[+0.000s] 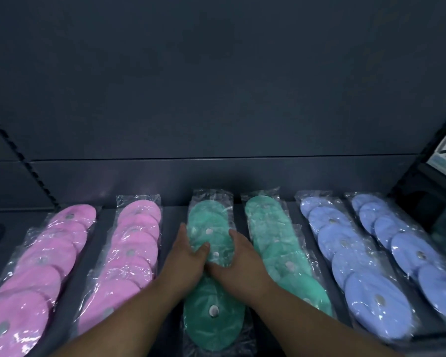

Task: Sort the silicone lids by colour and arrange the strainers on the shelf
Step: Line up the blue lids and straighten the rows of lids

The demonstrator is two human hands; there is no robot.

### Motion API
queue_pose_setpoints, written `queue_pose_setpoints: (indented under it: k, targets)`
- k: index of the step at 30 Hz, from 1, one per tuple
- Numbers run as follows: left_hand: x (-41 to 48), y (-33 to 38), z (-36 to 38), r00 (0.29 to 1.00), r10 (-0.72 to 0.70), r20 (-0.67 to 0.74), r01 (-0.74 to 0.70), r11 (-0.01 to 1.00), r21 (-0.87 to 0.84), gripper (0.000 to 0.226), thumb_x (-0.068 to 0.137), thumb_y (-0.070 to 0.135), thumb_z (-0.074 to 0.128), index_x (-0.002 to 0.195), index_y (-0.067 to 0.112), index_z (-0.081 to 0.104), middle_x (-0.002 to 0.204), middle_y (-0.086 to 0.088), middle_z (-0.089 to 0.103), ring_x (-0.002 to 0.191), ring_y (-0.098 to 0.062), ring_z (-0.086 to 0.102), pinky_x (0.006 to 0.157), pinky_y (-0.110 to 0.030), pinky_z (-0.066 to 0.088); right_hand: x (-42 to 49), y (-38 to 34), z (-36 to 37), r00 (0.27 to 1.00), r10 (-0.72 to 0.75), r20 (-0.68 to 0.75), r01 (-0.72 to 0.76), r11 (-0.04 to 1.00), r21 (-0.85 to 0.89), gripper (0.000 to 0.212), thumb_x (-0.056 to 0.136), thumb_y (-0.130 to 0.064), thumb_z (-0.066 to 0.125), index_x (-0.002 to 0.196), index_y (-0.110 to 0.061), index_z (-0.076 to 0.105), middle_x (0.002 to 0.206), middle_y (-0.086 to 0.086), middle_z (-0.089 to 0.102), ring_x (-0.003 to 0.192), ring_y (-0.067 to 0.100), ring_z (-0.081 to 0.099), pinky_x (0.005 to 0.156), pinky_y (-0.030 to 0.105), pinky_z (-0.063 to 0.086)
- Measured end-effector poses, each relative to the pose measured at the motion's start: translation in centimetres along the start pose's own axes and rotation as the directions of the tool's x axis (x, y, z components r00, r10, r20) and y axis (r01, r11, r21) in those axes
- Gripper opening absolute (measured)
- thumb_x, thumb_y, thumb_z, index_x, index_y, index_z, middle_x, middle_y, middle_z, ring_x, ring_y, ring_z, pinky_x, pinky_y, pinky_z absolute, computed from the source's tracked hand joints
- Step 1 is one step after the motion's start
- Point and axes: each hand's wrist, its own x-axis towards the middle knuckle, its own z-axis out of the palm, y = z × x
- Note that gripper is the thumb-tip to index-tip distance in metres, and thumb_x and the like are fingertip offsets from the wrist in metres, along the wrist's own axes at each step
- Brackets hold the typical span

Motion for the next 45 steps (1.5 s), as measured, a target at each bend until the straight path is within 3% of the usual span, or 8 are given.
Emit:
queue_pose_setpoints:
  k: [10,14,18,22,30,36,40,45]
  targets:
    - [-2.0,1.7,1.0,0.954,0.294,-0.062,-0.289,0.954,0.077,0.068,0.093,0.024,0.054,0.151,0.019,0.019,0.155,0.001,0.025,0.142,-0.015,0.025,0.113,-0.022,0.017,-0.5,1.0,-6.7,0.973,0.001,-0.232,-0.057,0.969,-0.238,0.070,0.082,-0.028,0.069,0.143,-0.018,0.036,0.149,-0.002,0.033,0.137,0.010,0.030,0.096,0.001,0.010]
    - [-4.7,2.4,4.4,0.939,0.327,0.108,-0.328,0.945,-0.009,0.067,0.094,0.021,0.053,0.150,0.026,0.016,0.154,0.006,0.025,0.139,-0.009,0.028,0.115,-0.024,0.021,-2.9,4.0,-9.1,0.963,0.148,-0.224,-0.207,0.941,-0.269,0.067,0.081,-0.028,0.070,0.140,-0.017,0.039,0.143,0.000,0.040,0.132,0.011,0.037,0.097,0.006,0.019]
    - [-7.7,3.8,8.7,0.936,0.324,0.137,-0.320,0.946,-0.047,0.052,0.092,0.012,0.052,0.135,0.033,0.031,0.124,0.015,0.040,0.110,0.001,0.036,0.085,0.000,0.023,-4.8,5.6,-9.7,0.972,0.159,-0.175,-0.202,0.943,-0.265,0.064,0.079,-0.026,0.069,0.137,-0.019,0.042,0.132,-0.001,0.051,0.124,0.013,0.046,0.092,0.009,0.029]
    - [-7.5,4.0,11.6,0.982,0.181,0.054,-0.177,0.982,-0.072,0.044,0.086,0.008,0.055,0.126,0.024,0.045,0.116,0.004,0.056,0.103,-0.012,0.054,0.083,-0.018,0.036,-5.2,6.8,-10.3,0.980,0.150,-0.132,-0.172,0.970,-0.174,0.049,0.075,-0.022,0.070,0.118,-0.022,0.047,0.107,-0.007,0.059,0.099,0.011,0.057,0.067,0.000,0.034]
    - [-6.7,5.0,13.0,0.992,0.102,-0.070,-0.108,0.991,-0.085,0.047,0.079,0.010,0.056,0.119,0.033,0.046,0.115,0.001,0.060,0.105,-0.021,0.059,0.094,-0.042,0.049,-4.5,7.5,-11.2,0.997,-0.002,0.073,0.008,0.997,-0.073,0.051,0.082,-0.020,0.060,0.131,-0.026,0.047,0.129,-0.005,0.055,0.119,0.011,0.052,0.094,0.019,0.040]
    - [-8.8,6.3,15.4,0.951,0.227,-0.212,-0.182,0.960,0.211,0.072,0.091,0.017,0.057,0.150,0.010,0.016,0.160,-0.003,0.006,0.147,-0.016,0.008,0.111,-0.017,0.006,-6.4,8.8,-15.7,0.996,-0.084,0.011,0.085,0.989,-0.119,0.064,0.088,-0.026,0.062,0.144,-0.020,0.031,0.138,-0.010,0.040,0.132,0.010,0.037,0.098,0.009,0.022]
    - [-10.7,7.7,19.3,0.894,0.447,-0.041,-0.416,0.860,0.296,0.070,0.090,0.024,0.059,0.149,0.015,0.022,0.159,0.002,0.004,0.146,-0.011,0.006,0.107,-0.009,0.000,-8.1,12.8,-20.2,0.979,-0.129,-0.156,0.088,0.965,-0.247,0.056,0.084,-0.024,0.064,0.136,-0.021,0.043,0.144,-0.003,0.039,0.133,0.012,0.036,0.104,0.008,0.016]
    - [-11.3,9.4,23.7,0.843,0.524,0.123,-0.526,0.754,0.393,0.077,0.081,0.058,0.040,0.149,0.026,0.022,0.159,0.004,-0.001,0.146,-0.020,0.003,0.115,-0.023,0.005,-9.4,18.3,-25.3,0.955,0.078,-0.288,-0.212,0.856,-0.472,0.071,0.081,-0.048,0.062,0.142,-0.026,0.032,0.155,0.004,0.020,0.142,0.026,0.017,0.116,0.038,0.016]
